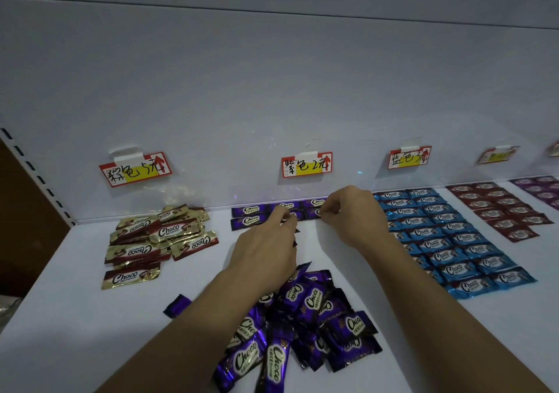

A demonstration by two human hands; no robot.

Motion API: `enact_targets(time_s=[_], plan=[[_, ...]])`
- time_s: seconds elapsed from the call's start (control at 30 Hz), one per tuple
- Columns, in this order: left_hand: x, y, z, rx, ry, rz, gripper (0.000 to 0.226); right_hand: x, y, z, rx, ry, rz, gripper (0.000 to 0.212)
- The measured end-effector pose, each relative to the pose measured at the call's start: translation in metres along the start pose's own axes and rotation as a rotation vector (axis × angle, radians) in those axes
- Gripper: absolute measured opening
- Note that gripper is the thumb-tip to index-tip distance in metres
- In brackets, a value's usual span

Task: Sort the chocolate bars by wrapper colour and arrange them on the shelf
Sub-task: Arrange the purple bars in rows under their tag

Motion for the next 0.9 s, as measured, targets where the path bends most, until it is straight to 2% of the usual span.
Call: enact_targets(time_s=[0.17,0.2,0.27,0.33,0.37,0.47,0.57,0.67,0.77,0.87,0.9], plan=[[-0.001,0.004,-0.005,-0.152,-0.002,0.059,0.045,0.000,0.000,-0.004,-0.013,0.031,0.003,0.014],[-0.001,0.008,-0.007,-0.203,0.002,0.097,0.047,-0.001,0.003,-0.008,0.048,0.068,0.023,0.014],[0.000,0.019,-0.012,-0.302,0.003,0.186,0.060,-0.007,0.011,-0.023,0.328,0.159,-0.005,0.012],[-0.001,0.031,-0.016,-0.402,-0.018,0.233,0.081,-0.019,0.017,-0.045,0.664,0.243,-0.175,0.014],[-0.001,0.036,-0.016,-0.445,-0.032,0.226,0.090,-0.025,0.018,-0.054,0.751,0.278,-0.248,0.013],[-0.009,0.044,-0.013,-0.466,-0.068,0.167,0.104,-0.032,0.018,-0.066,0.826,0.333,-0.287,0.012],[-0.019,0.049,-0.014,-0.481,-0.104,0.170,0.106,-0.031,0.017,-0.064,0.885,0.301,-0.279,0.009],[-0.025,0.051,-0.022,-0.516,-0.094,0.184,0.101,-0.031,0.018,-0.064,0.922,0.287,-0.258,0.009],[-0.030,0.055,-0.042,-0.652,-0.009,0.217,0.080,-0.030,0.022,-0.063,0.982,0.271,-0.186,0.009],[-0.040,0.045,-0.066,-1.069,0.228,0.189,0.039,-0.030,0.020,-0.062,1.000,0.208,-0.175,0.010],[-0.042,0.040,-0.072,-1.235,0.313,0.192,0.033,-0.030,0.018,-0.062,1.009,0.189,-0.175,0.009]])
Point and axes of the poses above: each hand's wrist, its own x-axis towards the middle knuckle, its own y-axis out of the back of the hand, z = x × y, the point moved 5 cm from there along x, towards the middle knuckle, and after that the axes turned 1 degree about y, right-handed, at the moved point
